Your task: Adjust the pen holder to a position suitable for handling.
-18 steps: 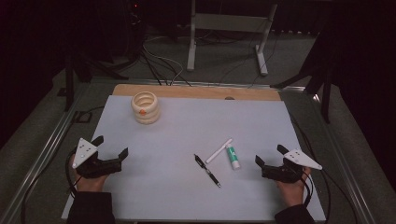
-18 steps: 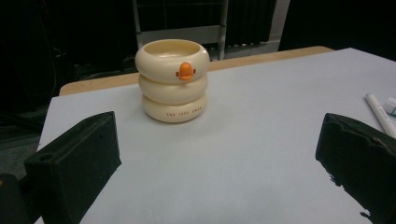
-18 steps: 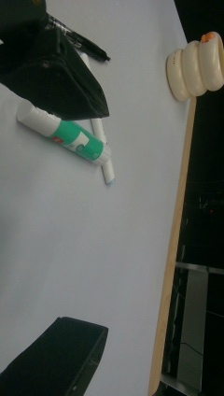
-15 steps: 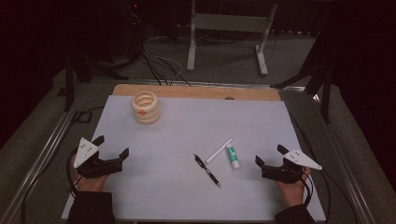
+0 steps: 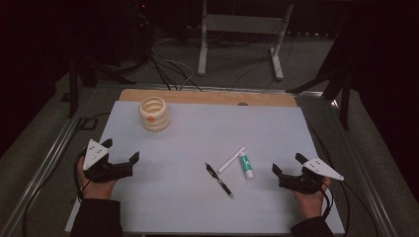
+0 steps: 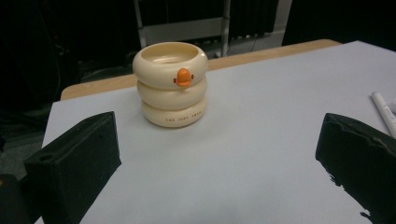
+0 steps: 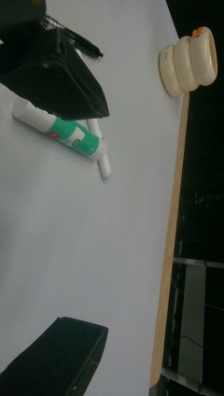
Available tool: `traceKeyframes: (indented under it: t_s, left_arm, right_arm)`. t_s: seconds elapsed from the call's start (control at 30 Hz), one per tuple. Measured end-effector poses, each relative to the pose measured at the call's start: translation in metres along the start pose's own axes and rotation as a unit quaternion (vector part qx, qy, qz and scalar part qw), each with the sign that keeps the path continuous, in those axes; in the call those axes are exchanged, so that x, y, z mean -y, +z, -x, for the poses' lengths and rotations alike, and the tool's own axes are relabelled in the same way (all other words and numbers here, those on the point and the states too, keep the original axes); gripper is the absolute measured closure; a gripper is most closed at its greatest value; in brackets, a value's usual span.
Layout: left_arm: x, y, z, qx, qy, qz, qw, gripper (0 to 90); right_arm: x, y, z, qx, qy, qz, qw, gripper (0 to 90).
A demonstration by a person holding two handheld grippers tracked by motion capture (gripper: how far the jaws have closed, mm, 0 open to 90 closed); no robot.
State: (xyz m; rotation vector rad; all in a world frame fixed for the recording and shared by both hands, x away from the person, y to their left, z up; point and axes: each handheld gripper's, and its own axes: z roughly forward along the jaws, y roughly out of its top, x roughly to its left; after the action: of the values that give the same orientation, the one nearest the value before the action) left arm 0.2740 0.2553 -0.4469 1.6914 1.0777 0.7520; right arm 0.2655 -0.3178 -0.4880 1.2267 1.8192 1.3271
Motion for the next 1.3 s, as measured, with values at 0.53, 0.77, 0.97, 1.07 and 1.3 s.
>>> traceKeyframes:
  t_s: [0.53,0.77,0.97,1.07,1.3]
  left_arm:
    - [-0.036,0.016,-0.01,0.012,-0.023,0.006,0.9996,0.2]
    - [-0.052,0.03,-0.019,0.017,-0.038,0.004,0.9991,0.2]
    - [-0.061,0.043,-0.026,0.007,-0.035,-0.005,0.9994,0.2]
    - [-0.063,0.047,-0.028,0.006,-0.037,-0.008,0.9993,0.2]
    - [-0.067,0.064,-0.035,0.001,-0.039,-0.02,0.9991,0.2]
  right_arm:
    - [0.0,0.001,-0.001,0.005,0.001,-0.005,1.0,0.0]
    - [0.0,0.001,0.0,0.009,0.002,-0.004,1.0,0.0]
    - [0.001,0.003,-0.001,0.006,0.002,-0.008,0.9999,0.0]
    - [0.001,0.003,-0.001,0.006,0.002,-0.007,1.0,0.0]
    - [0.001,0.002,0.002,0.01,0.009,-0.004,0.9999,0.0]
